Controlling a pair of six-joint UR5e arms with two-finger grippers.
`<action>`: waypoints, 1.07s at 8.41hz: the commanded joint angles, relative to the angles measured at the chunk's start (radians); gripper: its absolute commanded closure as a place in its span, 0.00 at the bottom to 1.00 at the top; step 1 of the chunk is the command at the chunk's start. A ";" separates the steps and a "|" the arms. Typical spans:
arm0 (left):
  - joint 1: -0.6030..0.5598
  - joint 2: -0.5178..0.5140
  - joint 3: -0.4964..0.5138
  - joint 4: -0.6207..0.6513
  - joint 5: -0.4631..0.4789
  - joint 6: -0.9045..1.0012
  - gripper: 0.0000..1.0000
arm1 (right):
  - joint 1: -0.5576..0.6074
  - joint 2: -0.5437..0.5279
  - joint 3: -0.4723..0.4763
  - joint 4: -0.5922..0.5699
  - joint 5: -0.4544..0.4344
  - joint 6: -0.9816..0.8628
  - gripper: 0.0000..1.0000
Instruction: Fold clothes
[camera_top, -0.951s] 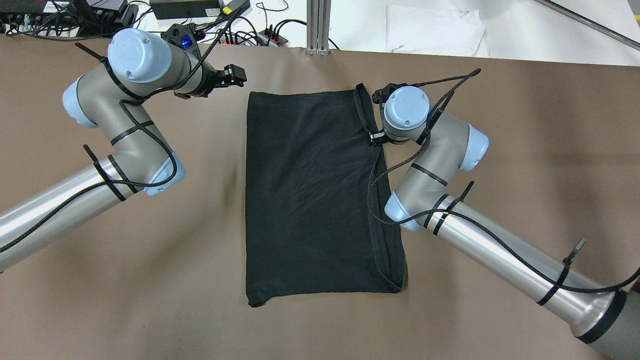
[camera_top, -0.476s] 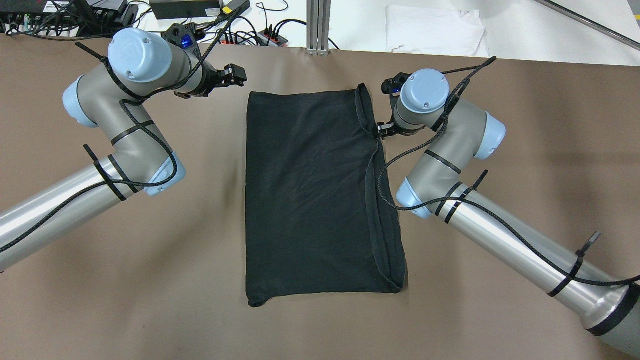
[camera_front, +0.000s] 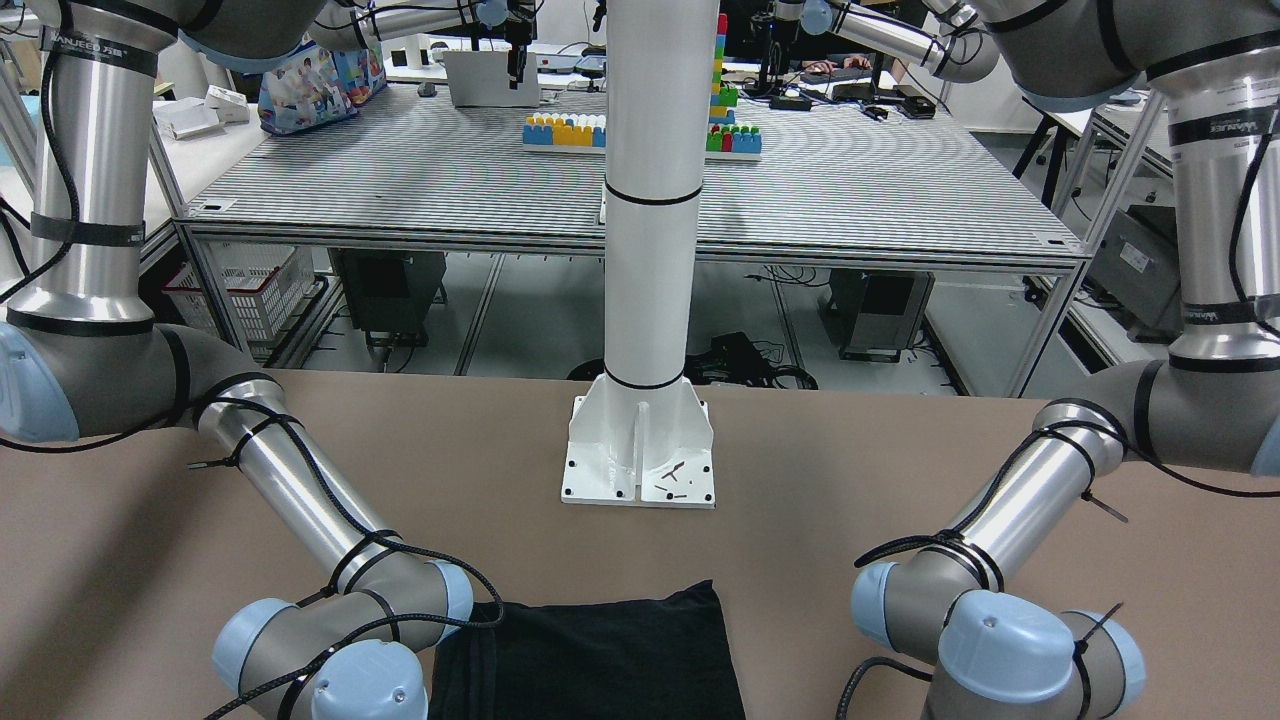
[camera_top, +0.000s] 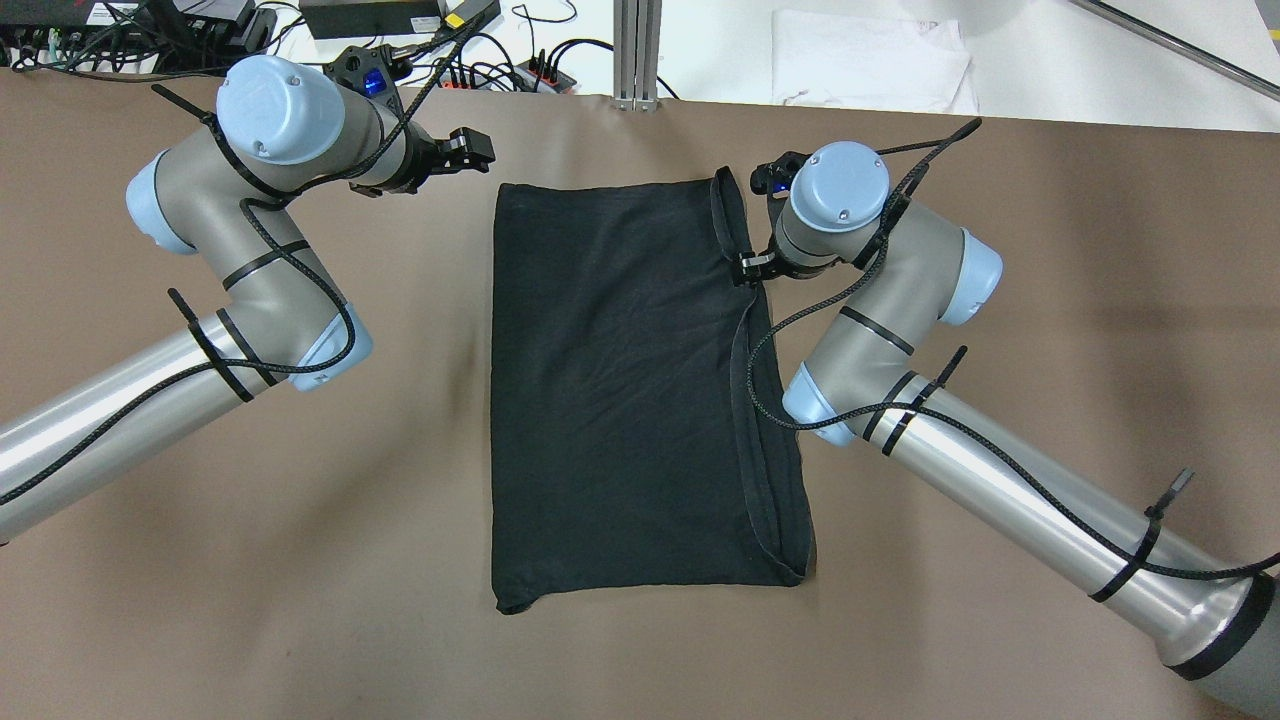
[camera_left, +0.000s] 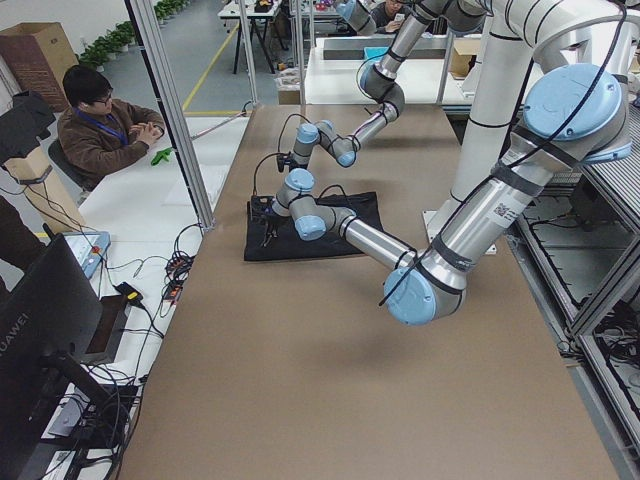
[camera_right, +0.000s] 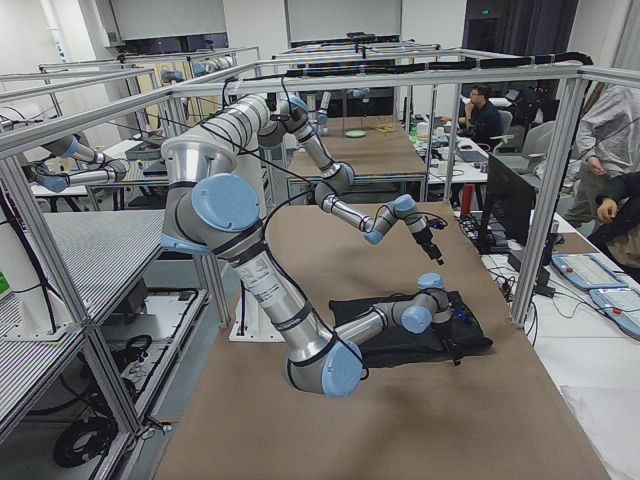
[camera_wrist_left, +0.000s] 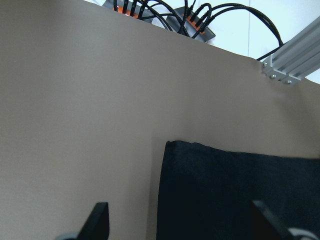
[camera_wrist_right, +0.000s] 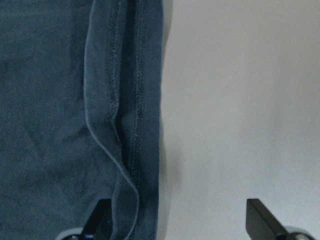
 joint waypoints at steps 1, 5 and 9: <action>0.000 0.000 0.000 0.000 0.000 0.000 0.00 | -0.029 -0.019 0.003 0.009 -0.004 0.040 0.06; 0.002 -0.009 0.001 0.005 0.001 -0.001 0.00 | -0.019 -0.129 0.082 0.009 0.012 0.019 0.06; 0.002 -0.041 0.000 0.066 0.017 -0.006 0.00 | 0.053 -0.142 0.152 -0.011 0.163 -0.011 0.06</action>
